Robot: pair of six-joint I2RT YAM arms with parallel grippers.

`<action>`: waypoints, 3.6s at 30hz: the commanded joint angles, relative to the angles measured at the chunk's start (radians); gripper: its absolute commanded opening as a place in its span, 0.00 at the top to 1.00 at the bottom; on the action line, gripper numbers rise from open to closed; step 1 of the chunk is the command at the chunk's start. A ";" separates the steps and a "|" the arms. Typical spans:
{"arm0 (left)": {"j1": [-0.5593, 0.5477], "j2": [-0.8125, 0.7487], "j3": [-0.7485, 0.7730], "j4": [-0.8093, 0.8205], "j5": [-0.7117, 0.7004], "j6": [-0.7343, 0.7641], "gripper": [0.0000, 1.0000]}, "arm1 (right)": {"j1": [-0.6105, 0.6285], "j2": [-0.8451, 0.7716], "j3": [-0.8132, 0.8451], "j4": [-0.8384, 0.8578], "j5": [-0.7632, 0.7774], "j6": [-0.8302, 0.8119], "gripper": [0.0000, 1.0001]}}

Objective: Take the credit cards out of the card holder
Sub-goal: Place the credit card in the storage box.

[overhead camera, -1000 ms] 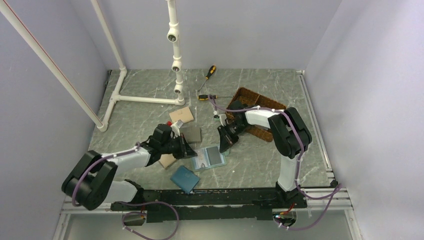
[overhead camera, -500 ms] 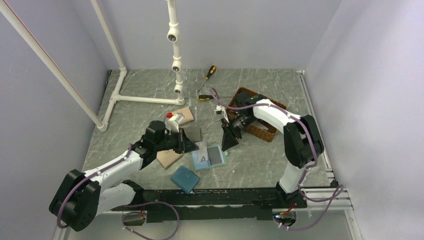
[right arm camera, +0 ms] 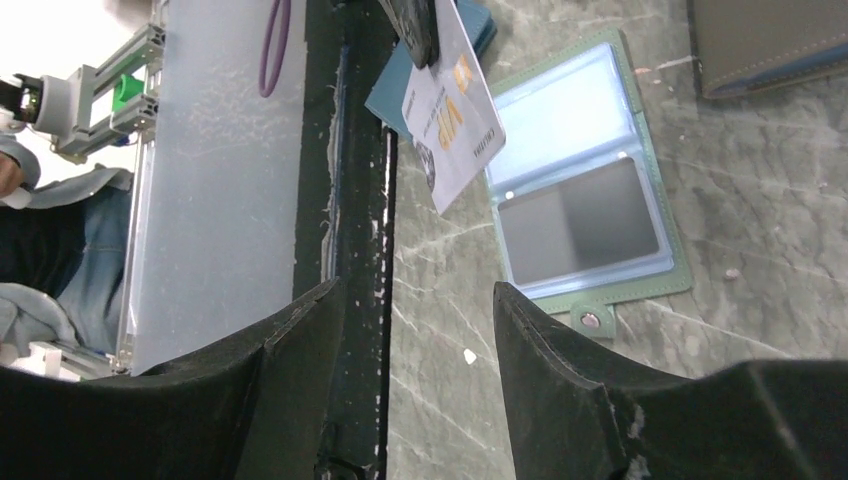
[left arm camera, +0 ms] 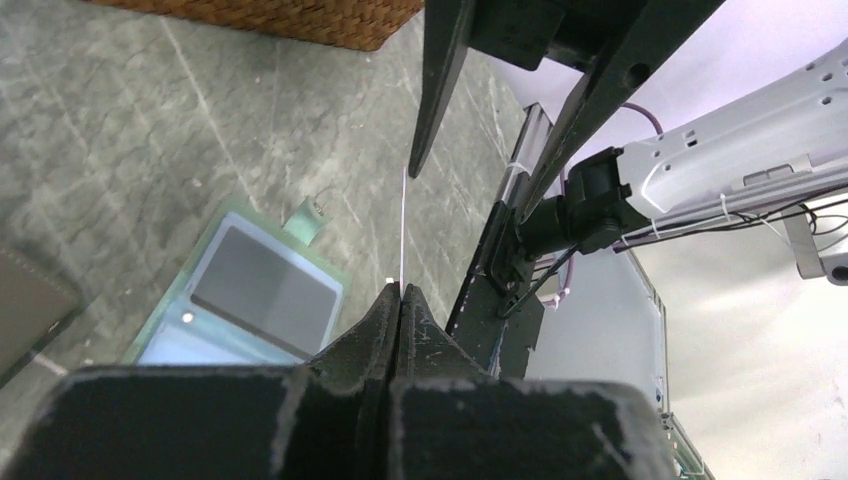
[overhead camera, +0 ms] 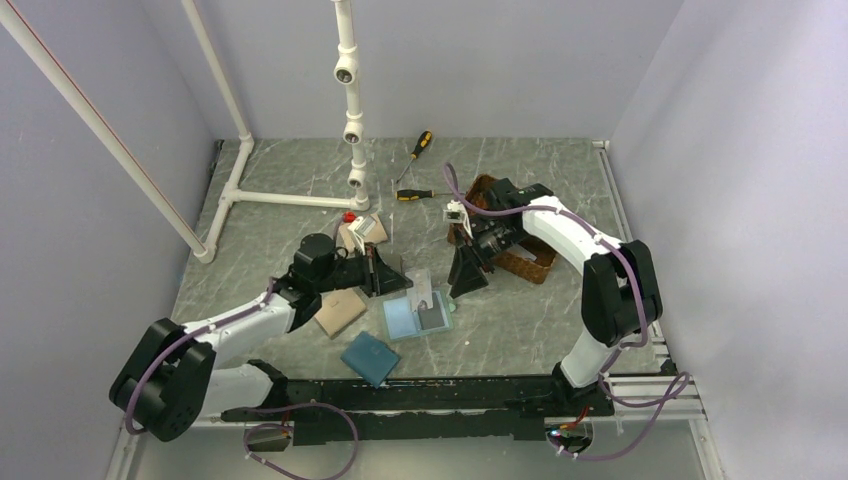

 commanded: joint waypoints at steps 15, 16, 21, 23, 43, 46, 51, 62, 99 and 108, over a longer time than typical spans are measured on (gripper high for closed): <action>-0.133 0.112 0.126 0.133 -0.073 -0.003 1.00 | -0.001 0.053 0.003 0.059 -0.221 0.094 0.80; -0.133 0.111 0.128 0.110 -0.092 -0.003 1.00 | -0.001 0.052 0.003 0.062 -0.218 0.099 0.94; -0.130 0.061 0.139 -0.073 -0.215 0.003 0.53 | -0.007 0.038 0.008 0.077 -0.136 0.108 1.00; -0.128 0.019 0.135 -0.139 -0.256 0.018 0.38 | -0.024 0.030 0.015 0.072 -0.085 0.098 1.00; -0.076 -0.570 0.168 -0.944 -0.511 0.058 0.01 | -0.264 -0.304 -0.121 0.243 0.203 0.162 1.00; -0.076 -0.613 0.141 -0.946 -0.497 -0.003 0.01 | -0.282 -0.331 -0.131 0.250 0.213 0.157 1.00; -0.076 -0.693 0.173 -1.036 -0.490 -0.060 0.01 | -0.304 -0.385 -0.160 0.272 0.197 0.156 1.00; -0.076 -0.840 0.169 -1.135 -0.510 -0.094 0.01 | -0.339 -0.384 -0.160 0.244 0.224 0.099 1.00; -0.074 -0.337 0.397 -1.087 -0.556 0.313 0.01 | -0.367 -0.145 0.068 0.084 0.540 -0.054 1.00; -0.036 -0.308 0.394 -1.057 -0.488 0.313 0.01 | -0.370 -0.031 0.305 -0.041 0.697 -0.118 1.00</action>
